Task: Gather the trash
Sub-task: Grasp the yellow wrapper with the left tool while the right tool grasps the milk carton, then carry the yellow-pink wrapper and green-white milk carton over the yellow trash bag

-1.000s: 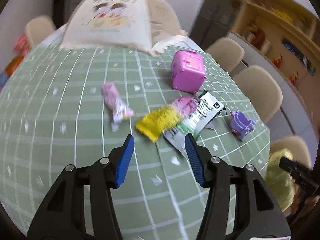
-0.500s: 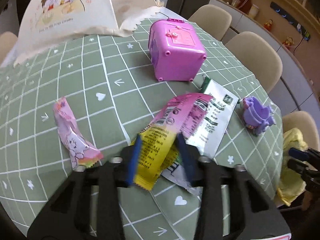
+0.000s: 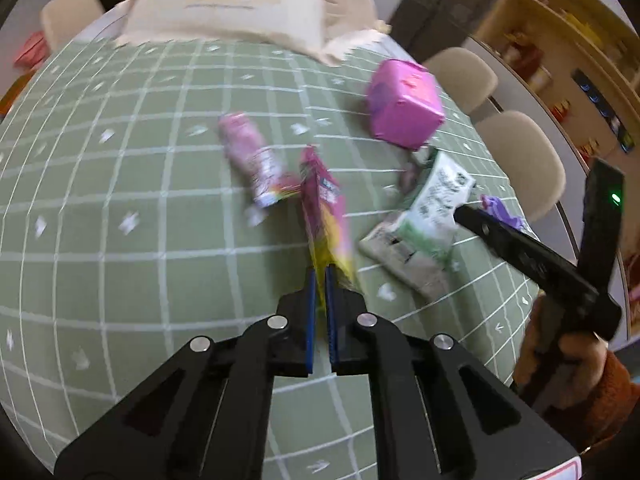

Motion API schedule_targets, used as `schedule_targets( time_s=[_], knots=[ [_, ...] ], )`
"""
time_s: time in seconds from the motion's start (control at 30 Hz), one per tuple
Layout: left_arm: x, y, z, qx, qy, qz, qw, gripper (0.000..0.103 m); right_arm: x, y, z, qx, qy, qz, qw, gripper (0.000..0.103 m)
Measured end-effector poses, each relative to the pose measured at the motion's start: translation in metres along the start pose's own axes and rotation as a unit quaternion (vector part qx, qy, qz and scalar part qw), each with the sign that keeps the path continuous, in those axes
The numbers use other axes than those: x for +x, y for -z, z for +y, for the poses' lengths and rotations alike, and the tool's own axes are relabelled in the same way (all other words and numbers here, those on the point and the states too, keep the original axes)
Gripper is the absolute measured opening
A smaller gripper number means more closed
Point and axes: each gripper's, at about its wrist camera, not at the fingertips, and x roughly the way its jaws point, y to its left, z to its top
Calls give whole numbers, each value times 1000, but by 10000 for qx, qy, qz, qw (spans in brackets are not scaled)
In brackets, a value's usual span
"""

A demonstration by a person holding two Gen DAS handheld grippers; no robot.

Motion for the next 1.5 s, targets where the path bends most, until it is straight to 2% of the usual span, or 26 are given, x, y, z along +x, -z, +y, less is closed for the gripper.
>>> schedule_targets(
  time_s=[0.07, 0.13, 0.2, 0.27, 0.43, 0.6, 0.7, 0.8, 0.83, 0.87, 0.97, 1.1, 1.17, 1.23, 1.37, 1.5],
  knots=[
    [-2, 5, 10, -115, -71, 13, 9999, 5, 16, -5, 0, 153, -33, 153, 9998, 35],
    [-4, 8, 21, -286, -106, 28, 9995, 5, 23, -9, -2, 334, -81, 144, 9993, 42],
    [-8, 11, 32, -456, -29, 4, 9990, 10, 30, -13, -4, 546, -97, 149, 9983, 52],
    [-10, 11, 37, -525, 34, -25, 9986, 30, 36, -15, -5, 607, -94, 133, 9980, 57],
    [-12, 14, 37, -560, 164, -83, 9983, 40, 41, -21, -8, 504, -264, 200, 9982, 59],
    [3, 11, 26, -528, 153, 102, 9984, 43, 38, -19, -18, 410, -542, 510, 9964, 59],
    [14, 4, 17, -521, 112, 154, 9985, 44, 28, -13, -21, 97, -520, 628, 9966, 59],
    [27, -2, 8, -472, 24, 270, 9985, 44, 11, -9, -23, -363, -29, 430, 9984, 59],
    [30, -3, 5, -463, 23, 318, 9984, 38, 2, -8, -23, -493, 161, 242, 9984, 59],
    [33, -4, 3, -451, 63, 368, 9983, 20, -4, -7, -24, -512, 147, 96, 9985, 59],
    [39, -4, -4, -425, 233, 497, 9976, 7, -16, -4, -29, -200, -105, -60, 9997, 59],
    [33, -2, -9, -289, 240, 442, 9983, 5, -7, 1, -37, 841, -511, 145, 9950, 59],
    [31, -2, -5, -355, 204, 436, 9982, 5, 5, -2, -31, 1038, -420, 241, 9934, 59],
    [28, -2, -1, -400, 167, 406, 9982, 5, 16, -6, -18, 891, -206, 307, 9953, 59],
    [20, -1, 3, -412, 143, 359, 9984, 5, 29, -11, 9, 16, 165, 403, 9991, 61],
    [20, 2, 3, -404, 187, 384, 9983, 5, 26, 3, 16, -660, 101, 713, 9952, 61]
  ],
)
